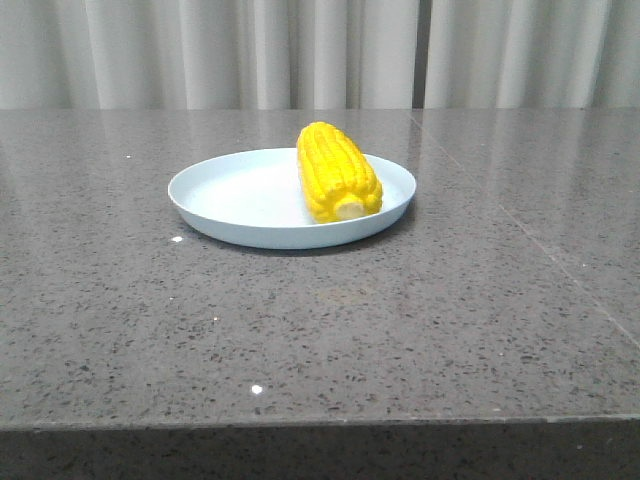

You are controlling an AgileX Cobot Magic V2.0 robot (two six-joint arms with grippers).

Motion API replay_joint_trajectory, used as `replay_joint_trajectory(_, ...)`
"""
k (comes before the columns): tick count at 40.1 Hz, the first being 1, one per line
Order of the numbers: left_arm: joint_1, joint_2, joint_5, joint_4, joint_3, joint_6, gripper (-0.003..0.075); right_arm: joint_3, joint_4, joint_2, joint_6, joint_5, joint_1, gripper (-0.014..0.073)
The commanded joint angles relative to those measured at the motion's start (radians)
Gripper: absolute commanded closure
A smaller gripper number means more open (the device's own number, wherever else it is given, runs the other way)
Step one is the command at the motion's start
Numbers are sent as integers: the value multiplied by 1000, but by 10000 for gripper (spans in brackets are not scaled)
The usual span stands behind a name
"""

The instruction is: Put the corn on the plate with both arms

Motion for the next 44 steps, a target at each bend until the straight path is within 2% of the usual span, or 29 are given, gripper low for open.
replay_joint_trajectory(1,4,10,-80,4,-27,-12,741,83,-60,-162,-10,-168,-5,662)
replay_joint_trajectory(8,4,10,-80,4,-27,-12,741,228,-67,-394,-10,-245,-5,662)
replay_joint_trajectory(14,4,10,-80,4,-27,-12,741,275,-67,-474,-10,-277,-5,662)
replay_joint_trajectory(21,4,10,-80,4,-27,-12,741,276,-67,-482,-10,-316,-5,662)
replay_joint_trajectory(44,4,10,-80,4,-27,-12,741,276,-67,-482,-10,-316,-5,662)
